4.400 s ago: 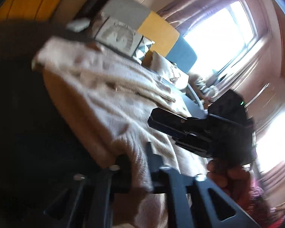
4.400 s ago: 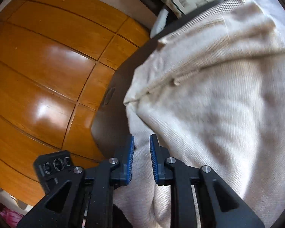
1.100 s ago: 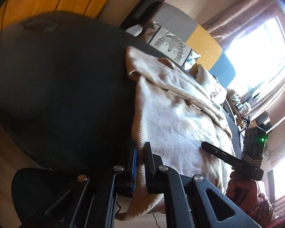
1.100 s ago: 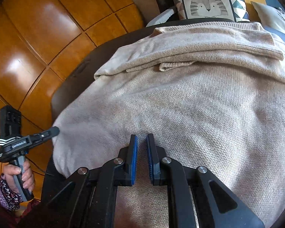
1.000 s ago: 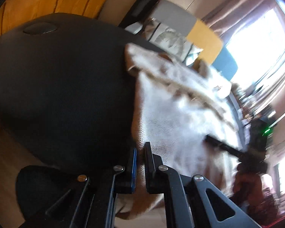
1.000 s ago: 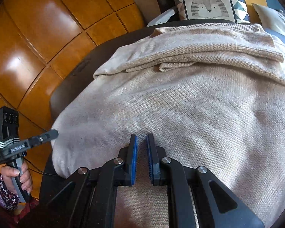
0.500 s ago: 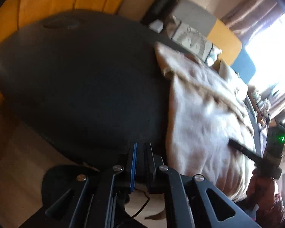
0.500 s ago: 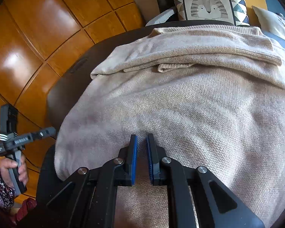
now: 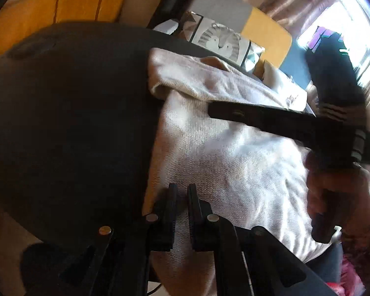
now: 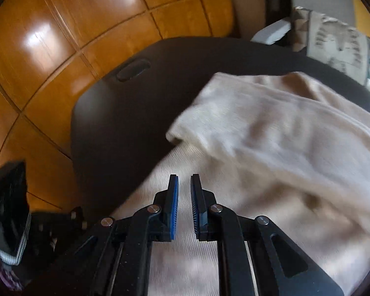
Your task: Fold clothes
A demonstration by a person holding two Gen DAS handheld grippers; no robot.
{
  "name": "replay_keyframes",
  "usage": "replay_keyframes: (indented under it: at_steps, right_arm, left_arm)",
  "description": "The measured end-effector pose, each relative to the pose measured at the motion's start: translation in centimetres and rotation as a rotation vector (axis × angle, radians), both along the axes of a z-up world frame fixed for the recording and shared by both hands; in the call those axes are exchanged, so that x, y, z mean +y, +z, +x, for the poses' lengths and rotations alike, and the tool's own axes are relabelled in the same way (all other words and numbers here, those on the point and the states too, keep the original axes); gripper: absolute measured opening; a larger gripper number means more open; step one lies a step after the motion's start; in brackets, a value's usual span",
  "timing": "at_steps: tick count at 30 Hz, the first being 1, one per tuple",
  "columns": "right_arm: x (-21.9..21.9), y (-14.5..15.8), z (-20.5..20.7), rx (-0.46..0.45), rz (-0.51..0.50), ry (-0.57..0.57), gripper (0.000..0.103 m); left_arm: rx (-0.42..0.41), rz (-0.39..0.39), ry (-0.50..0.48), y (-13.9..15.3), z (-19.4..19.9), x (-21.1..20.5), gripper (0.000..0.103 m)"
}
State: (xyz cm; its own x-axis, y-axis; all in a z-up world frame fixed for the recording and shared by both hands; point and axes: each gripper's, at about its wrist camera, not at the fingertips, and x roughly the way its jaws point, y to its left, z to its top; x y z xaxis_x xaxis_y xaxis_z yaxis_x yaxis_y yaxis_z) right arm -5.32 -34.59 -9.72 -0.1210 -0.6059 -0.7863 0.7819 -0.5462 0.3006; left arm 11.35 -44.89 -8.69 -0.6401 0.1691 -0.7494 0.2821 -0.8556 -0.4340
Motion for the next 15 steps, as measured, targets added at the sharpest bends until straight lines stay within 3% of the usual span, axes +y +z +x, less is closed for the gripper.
replay_keyframes:
  at_steps: [3,5,11,15]
  right_arm:
    - [-1.6,-1.7,-1.2,-0.026,0.076,-0.028,0.005]
    - [-1.4,-1.8,-1.9,-0.063,0.072,-0.055,0.005]
    - [1.7,-2.3,-2.0,-0.057,0.032,-0.115,0.000]
    - [0.5,-2.2,-1.9,-0.036,0.032,-0.108,0.001]
  left_arm:
    - [0.020,0.082,0.021,-0.5,1.3,-1.0,0.007]
    - [0.031,0.092,0.020,-0.8,2.0,-1.0,0.007]
    - [0.060,0.114,0.029,-1.5,2.1,-0.8,0.007]
    - [0.064,0.115,0.030,-1.7,1.7,-0.7,0.007]
